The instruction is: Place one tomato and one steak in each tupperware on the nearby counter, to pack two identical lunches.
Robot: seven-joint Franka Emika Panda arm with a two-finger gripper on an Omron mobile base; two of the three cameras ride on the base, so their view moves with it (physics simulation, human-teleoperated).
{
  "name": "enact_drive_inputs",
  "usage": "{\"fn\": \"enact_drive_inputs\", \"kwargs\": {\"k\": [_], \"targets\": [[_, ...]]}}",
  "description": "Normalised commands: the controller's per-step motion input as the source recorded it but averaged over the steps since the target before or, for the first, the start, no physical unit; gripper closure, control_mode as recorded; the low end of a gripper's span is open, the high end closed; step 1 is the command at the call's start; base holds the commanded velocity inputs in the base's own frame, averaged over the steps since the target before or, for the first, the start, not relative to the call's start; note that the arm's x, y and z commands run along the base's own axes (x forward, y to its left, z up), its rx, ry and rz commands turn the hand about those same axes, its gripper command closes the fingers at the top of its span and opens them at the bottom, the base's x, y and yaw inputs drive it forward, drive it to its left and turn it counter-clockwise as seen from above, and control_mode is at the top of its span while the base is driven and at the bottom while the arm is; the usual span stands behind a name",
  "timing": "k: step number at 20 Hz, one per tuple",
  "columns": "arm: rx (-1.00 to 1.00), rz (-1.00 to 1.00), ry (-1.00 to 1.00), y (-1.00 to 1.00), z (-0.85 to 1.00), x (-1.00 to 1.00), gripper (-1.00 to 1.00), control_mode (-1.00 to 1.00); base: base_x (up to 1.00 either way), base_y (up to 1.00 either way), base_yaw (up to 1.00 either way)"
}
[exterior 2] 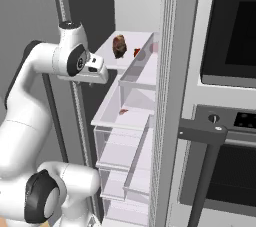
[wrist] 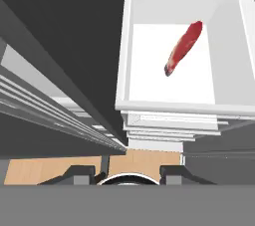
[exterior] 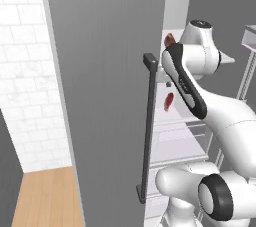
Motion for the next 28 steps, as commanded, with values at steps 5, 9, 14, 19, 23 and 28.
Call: {"fn": "enact_drive_inputs", "kwargs": {"k": [5,9,14,19,23,28], "targets": [[0.0,0.0,-0.08,-0.18,0.0,-0.19,-1.0,-1.0,0.0,0.0,0.0],[0.0,0.0,-0.43,-0.08,0.04,-0.19,-1.0,-1.0,0.0,0.0,0.0],[0.0,0.0,-0.39,-0.08,0.25,-0.05,-1.0,-1.0,0.0,0.0,0.0],[0.03,-0.06,-0.21,-0.19,0.53,0.0,-1.0,-1.0,0.0,0.0,0.0],[0.1,-0.2,-0.03,-0.16,0.47,0.0,-1.0,-1.0,0.0,0.0,0.0],[0.14,-0.18,0.0,-0.21,0.43,0.0,-1.0,-1.0,0.0,0.0,0.0]]}}
